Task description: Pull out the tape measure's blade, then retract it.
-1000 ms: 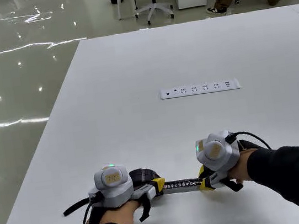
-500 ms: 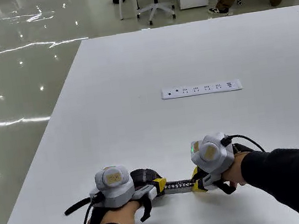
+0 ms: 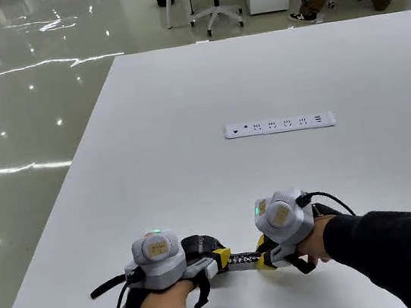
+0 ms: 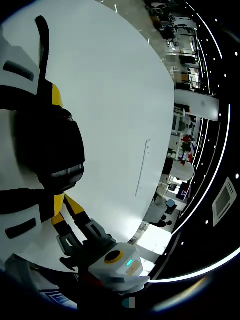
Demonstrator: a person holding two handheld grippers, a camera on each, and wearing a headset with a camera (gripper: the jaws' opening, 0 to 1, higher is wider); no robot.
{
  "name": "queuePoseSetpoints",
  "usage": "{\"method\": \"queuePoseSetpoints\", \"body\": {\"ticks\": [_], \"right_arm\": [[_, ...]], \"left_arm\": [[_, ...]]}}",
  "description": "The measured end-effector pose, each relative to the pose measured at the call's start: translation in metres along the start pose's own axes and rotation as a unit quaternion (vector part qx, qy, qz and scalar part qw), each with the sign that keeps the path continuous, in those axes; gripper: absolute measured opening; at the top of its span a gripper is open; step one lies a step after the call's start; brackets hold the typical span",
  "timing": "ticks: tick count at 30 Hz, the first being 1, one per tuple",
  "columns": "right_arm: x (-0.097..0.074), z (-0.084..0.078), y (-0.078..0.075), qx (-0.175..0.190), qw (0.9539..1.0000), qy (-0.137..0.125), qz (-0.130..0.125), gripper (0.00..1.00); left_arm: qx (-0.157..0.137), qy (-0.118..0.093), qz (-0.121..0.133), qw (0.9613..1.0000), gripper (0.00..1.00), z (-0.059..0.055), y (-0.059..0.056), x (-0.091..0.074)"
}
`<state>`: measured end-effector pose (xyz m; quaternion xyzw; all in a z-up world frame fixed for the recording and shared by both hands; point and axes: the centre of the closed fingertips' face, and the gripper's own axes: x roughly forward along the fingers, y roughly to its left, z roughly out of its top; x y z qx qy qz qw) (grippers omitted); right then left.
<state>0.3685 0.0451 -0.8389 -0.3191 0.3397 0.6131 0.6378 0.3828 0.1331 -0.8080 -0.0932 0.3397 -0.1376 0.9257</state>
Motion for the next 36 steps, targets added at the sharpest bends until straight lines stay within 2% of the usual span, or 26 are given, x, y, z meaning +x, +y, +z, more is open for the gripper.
{"method": "queuePoseSetpoints", "body": {"ticks": [13, 24, 36], "right_arm": [[0.007, 0.008, 0.001, -0.001, 1.0, -0.002, 0.001, 0.1], [0.017, 0.021, 0.003, 0.001, 0.9999, -0.013, -0.001, 0.11], [0.027, 0.032, 0.003, -0.004, 0.9998, -0.017, 0.008, 0.11]], "left_arm": [[-0.001, 0.0, -0.002, 1.0, 0.58, -0.001, 0.0, 0.0], [-0.003, 0.0, -0.003, 1.0, 0.58, -0.001, 0.0, 0.0], [-0.004, 0.002, -0.006, 1.0, 0.58, -0.002, 0.0, 0.0]]}}
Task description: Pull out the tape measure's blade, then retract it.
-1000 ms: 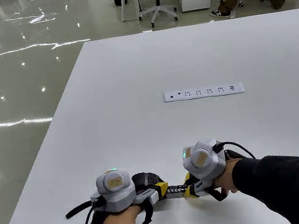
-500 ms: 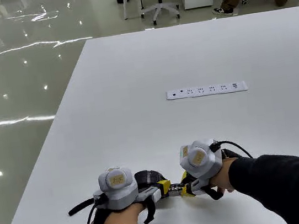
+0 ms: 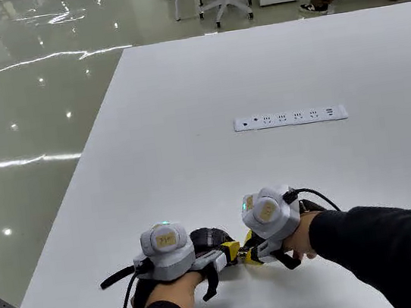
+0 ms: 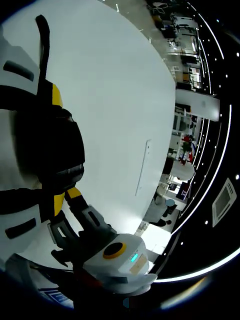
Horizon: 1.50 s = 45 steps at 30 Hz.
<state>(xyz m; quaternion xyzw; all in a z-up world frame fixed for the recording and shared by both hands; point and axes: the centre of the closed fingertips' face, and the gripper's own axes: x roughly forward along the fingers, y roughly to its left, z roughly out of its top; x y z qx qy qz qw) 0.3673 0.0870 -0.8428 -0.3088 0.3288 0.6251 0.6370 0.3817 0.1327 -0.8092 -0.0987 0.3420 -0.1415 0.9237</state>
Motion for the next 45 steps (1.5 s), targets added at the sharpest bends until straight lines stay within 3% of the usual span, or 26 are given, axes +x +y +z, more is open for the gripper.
{"method": "queuePoseSetpoints", "body": {"ticks": [13, 36, 45], "right_arm": [[0.0017, 0.0045, 0.0011, -0.009, 0.9999, -0.014, -0.002, 0.12], [0.0029, 0.0065, 0.0026, -0.009, 0.9999, -0.006, 0.001, 0.11], [0.0002, 0.0034, 0.0049, -0.013, 0.9996, -0.012, -0.02, 0.12]], "left_arm": [[0.0, -0.002, -0.002, 1.0, 0.58, 0.0, -0.0002, -0.0002], [0.0, -0.003, -0.003, 1.0, 0.59, -0.0005, -0.0006, -0.0011], [0.003, -0.01, -0.006, 0.9999, 0.6, -0.0008, -0.0017, -0.001]]}}
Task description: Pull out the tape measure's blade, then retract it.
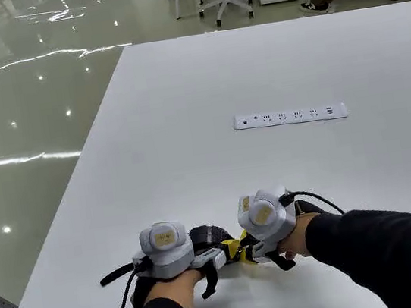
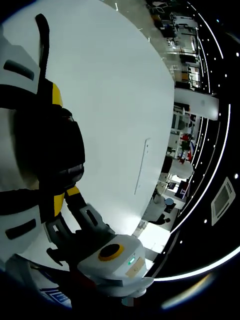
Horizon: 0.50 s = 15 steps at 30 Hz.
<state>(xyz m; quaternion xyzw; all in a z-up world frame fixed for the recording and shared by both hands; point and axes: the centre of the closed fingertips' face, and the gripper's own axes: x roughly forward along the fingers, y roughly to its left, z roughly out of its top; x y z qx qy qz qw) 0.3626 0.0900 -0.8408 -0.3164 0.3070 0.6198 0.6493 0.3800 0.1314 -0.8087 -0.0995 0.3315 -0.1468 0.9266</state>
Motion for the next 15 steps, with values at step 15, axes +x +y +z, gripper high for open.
{"method": "queuePoseSetpoints", "body": {"ticks": [15], "right_arm": [[-0.063, -0.019, 0.001, 0.055, 0.9937, -0.067, -0.071, 0.39]], "left_arm": [[0.124, -0.043, -0.084, 0.9878, 1.0, 0.019, 0.013, -0.034]]}}
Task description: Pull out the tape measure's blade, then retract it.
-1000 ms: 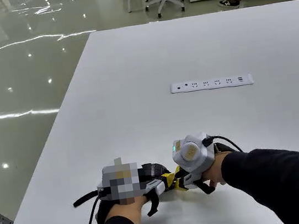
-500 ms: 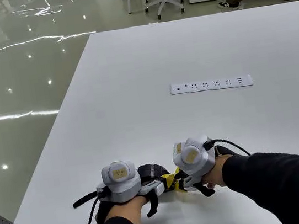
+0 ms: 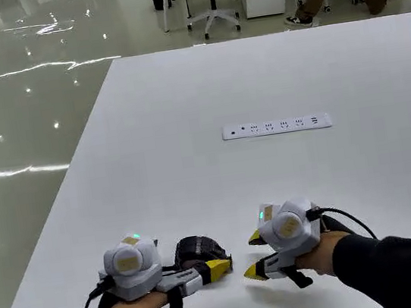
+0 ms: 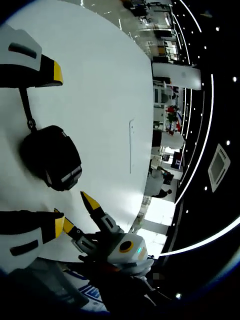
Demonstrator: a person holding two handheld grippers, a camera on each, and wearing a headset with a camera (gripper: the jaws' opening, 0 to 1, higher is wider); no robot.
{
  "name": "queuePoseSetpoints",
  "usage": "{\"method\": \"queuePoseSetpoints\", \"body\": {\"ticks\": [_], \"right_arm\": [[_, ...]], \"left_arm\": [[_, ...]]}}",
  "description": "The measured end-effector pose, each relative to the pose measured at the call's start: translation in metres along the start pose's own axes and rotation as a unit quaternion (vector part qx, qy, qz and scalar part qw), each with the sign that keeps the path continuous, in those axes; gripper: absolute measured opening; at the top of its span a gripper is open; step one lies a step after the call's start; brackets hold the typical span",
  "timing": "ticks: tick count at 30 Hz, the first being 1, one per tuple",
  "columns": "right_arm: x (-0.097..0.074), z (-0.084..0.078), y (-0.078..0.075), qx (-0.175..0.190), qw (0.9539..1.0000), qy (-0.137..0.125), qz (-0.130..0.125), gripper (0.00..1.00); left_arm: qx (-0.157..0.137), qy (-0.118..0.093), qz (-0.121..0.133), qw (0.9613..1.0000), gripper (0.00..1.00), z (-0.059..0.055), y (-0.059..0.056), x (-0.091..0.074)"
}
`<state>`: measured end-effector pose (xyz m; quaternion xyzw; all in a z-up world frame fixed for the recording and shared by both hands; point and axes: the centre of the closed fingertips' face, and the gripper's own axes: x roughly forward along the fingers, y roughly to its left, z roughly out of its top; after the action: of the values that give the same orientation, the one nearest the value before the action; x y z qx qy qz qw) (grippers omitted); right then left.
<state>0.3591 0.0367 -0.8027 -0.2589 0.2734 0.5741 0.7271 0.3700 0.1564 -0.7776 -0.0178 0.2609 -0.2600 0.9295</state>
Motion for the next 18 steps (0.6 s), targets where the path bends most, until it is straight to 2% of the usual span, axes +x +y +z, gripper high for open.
{"method": "queuePoseSetpoints", "body": {"ticks": [2, 3, 7, 8, 9, 10, 12, 13, 15, 18], "right_arm": [[-0.015, -0.007, -0.003, 0.005, 0.9998, -0.007, -0.015, 0.43], [-0.027, -0.014, -0.006, 0.009, 0.9995, -0.01, -0.03, 0.44], [-0.068, -0.034, -0.012, 0.031, 0.9965, -0.027, -0.072, 0.51], [-0.082, -0.042, -0.017, 0.046, 0.994, -0.035, -0.093, 0.53], [-0.091, -0.048, -0.017, 0.06, 0.9926, -0.038, -0.098, 0.54], [-0.103, -0.057, -0.018, 0.072, 0.9907, -0.04, -0.108, 0.55], [-0.121, -0.068, -0.02, 0.076, 0.9874, -0.041, -0.133, 0.59], [-0.133, -0.077, -0.019, 0.086, 0.9848, -0.042, -0.145, 0.6], [-0.15, -0.095, -0.014, 0.1, 0.9816, -0.044, -0.157, 0.64], [-0.172, -0.123, -0.006, 0.13, 0.9754, -0.036, -0.175, 0.71]], "left_arm": [[0.019, 0.008, 0.002, 0.9998, 1.0, -0.002, 0.007, -0.011], [0.02, 0.01, 0.001, 0.9998, 1.0, -0.005, 0.012, -0.017], [0.009, 0.005, -0.007, 0.9999, 1.0, -0.009, 0.022, -0.039], [0.009, 0.005, -0.007, 0.9999, 1.0, -0.013, 0.024, -0.045], [0.007, 0.005, -0.007, 0.9999, 1.0, -0.016, 0.024, -0.049], [0.01, 0.017, -0.01, 0.9998, 1.0, -0.026, 0.023, -0.055], [0.012, 0.026, -0.007, 0.9995, 1.0, -0.036, 0.024, -0.062], [0.01, 0.027, -0.001, 0.9996, 1.0, -0.041, 0.028, -0.067], [-0.007, 0.014, 0.013, 0.9998, 1.0, -0.038, 0.036, -0.076], [-0.004, -0.01, 0.025, 0.9996, 1.0, -0.027, 0.043, -0.088]]}}
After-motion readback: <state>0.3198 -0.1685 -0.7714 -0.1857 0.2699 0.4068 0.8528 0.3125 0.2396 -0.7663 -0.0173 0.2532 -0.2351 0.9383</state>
